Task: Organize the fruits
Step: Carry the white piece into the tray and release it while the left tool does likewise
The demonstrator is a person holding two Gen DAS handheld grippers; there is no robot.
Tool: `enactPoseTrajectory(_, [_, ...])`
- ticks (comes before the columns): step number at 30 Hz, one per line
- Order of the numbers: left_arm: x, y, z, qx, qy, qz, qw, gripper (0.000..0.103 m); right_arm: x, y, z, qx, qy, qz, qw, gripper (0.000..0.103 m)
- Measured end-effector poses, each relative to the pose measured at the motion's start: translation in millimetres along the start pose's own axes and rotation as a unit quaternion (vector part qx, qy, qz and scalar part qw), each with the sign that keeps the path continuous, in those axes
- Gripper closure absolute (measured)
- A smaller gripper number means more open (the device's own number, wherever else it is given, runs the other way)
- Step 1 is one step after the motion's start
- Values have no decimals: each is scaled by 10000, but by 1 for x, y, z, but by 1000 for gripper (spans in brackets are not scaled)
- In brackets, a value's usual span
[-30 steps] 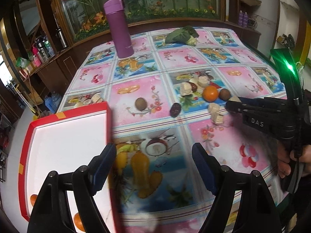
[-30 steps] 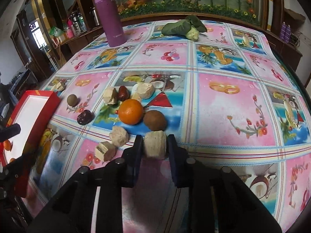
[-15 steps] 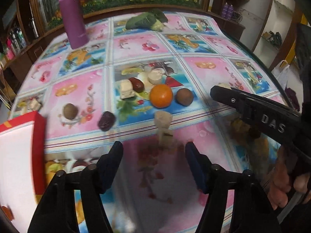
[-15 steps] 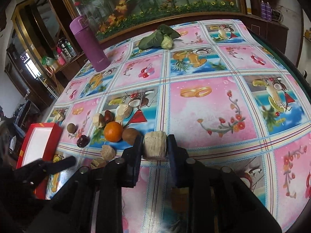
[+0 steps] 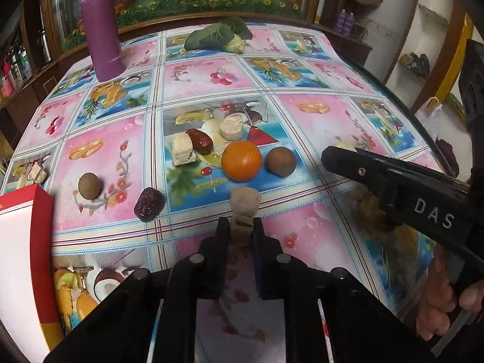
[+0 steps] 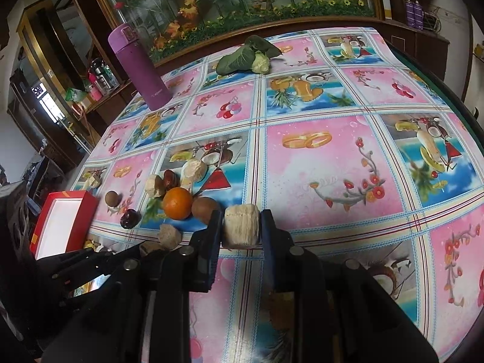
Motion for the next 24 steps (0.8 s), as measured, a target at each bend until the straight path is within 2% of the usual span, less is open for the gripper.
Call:
enactPoseTrajectory(5, [1, -10, 10, -42, -163, -88, 9998, 90, 1, 0, 3, 9, -95, -68, 9999, 75])
enactPoseTrajectory(12, [1, -62, 36, -77, -369, -651, 9972, 90, 6, -8, 20, 63, -454, -386, 9982, 75])
enactPoseTrajectory(18, [-3, -103, 91, 222, -742, -1063, 9913, 90, 14, -14, 42, 166, -641, -683, 9955, 75])
enactPoseTrajectory(24, [-3, -135, 164, 791, -1243, -1400, 9791, 90, 21, -3, 107, 767, -817, -692, 9913, 75])
Point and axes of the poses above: each gripper's, at about its wrist camera, not at the fingertips, and y roughly the way its jaws point, z to its left, x to its top, the point moved 7 cm from there along y, roughly the way its jaws point, and after that the axes turned 15 degrees about -y, right-handed, at the moved point
